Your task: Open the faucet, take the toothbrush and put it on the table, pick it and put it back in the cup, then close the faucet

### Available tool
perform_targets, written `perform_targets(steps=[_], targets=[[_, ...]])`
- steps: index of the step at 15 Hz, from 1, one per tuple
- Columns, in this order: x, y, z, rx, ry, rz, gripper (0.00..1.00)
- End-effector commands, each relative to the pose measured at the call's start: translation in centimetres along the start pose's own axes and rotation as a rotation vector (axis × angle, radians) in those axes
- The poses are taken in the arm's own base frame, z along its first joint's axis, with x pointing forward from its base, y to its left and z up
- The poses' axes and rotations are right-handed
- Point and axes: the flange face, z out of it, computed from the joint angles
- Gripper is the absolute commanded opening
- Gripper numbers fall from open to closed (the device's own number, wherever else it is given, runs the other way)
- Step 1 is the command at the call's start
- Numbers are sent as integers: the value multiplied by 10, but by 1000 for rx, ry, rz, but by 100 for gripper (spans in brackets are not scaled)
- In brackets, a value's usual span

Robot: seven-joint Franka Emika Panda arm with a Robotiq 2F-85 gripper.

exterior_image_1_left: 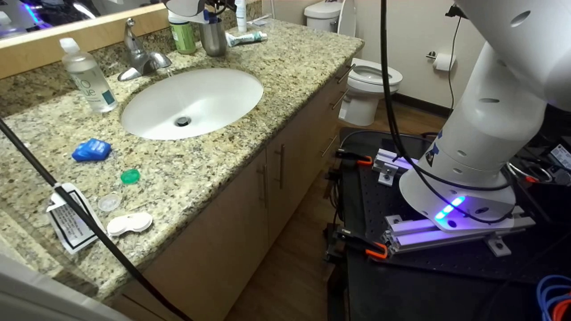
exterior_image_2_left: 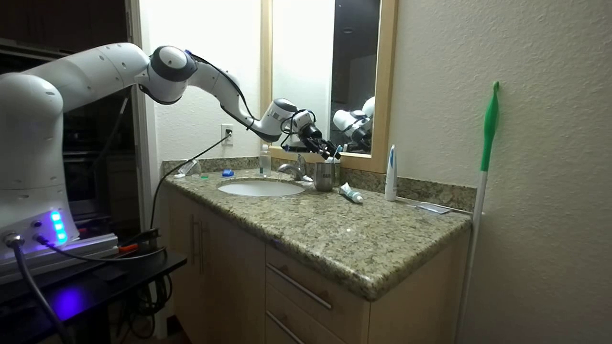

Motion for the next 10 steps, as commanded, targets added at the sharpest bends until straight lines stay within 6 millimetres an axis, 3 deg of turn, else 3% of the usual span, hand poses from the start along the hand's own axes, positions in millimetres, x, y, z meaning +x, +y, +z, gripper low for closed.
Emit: perform_targets(steps=[1, 7, 10], targets=[[-6, 1, -13, 10, 1, -10, 45], [-10, -3, -26, 38, 14, -4, 2], [-9, -4, -32, 44, 8, 7, 0]])
